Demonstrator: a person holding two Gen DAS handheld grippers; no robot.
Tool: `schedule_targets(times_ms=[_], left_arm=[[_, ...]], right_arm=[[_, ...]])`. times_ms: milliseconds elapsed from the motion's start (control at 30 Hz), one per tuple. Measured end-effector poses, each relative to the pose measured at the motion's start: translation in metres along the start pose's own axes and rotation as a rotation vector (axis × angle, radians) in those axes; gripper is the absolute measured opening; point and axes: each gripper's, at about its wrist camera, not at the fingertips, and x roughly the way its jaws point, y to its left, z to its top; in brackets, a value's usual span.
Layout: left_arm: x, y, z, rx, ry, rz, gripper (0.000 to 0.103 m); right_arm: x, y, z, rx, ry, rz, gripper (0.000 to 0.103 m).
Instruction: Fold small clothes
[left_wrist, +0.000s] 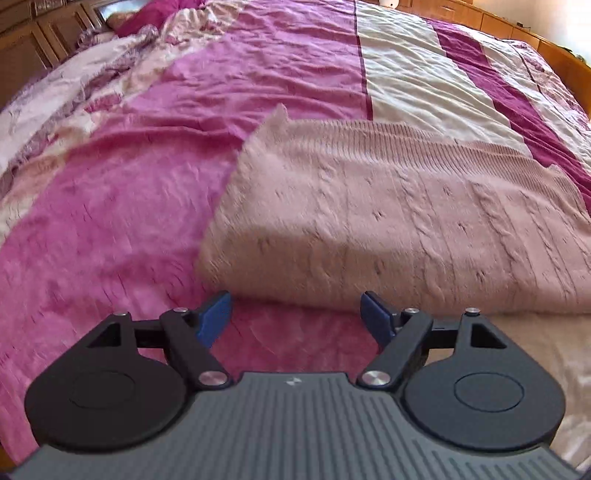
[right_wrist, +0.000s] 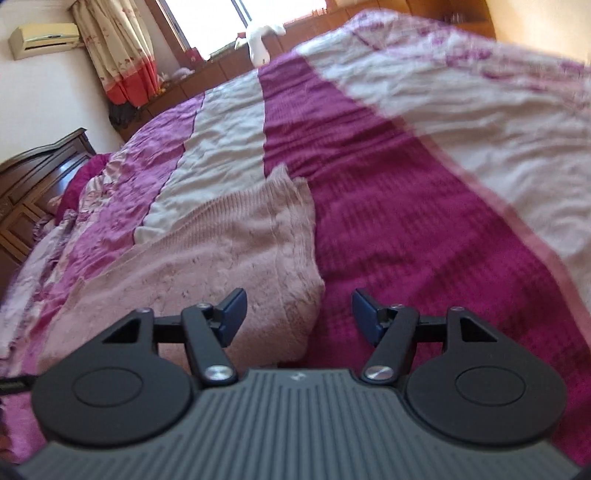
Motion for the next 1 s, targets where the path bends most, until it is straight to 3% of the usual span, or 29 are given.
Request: schedule_targets(times_ms=[433,600,867,933,1000], left_arm=[[0.015,-0.020,-0.010,0.065,0.057,0.031,0.082],[0.017,-0.020,-0.010,0.065,0.062,0.030,0.088],[0.018,-0.020,-0.010,0.064,0.064,0.034,0.090],[0.017,-0.019,-0.010,0.061,0.068,0.033,0.090],[0.017,-0.019,-0.010,0.059,0.070,0.032,0.090]], right_arm=[[0.025,-0.014,0.007,0.144,0.113,0.153,0.067],[0.036,-0.019,0.010,0.222,0.144,0.213,0.067],[0.046,-0.026,0.012,0.339,0.128,0.256,0.066],[0.046,-0.026,0.010,0.340,0.120,0.252,0.060],[0.048,-0.025,0.008,0.331,0.120,0.239,0.047]])
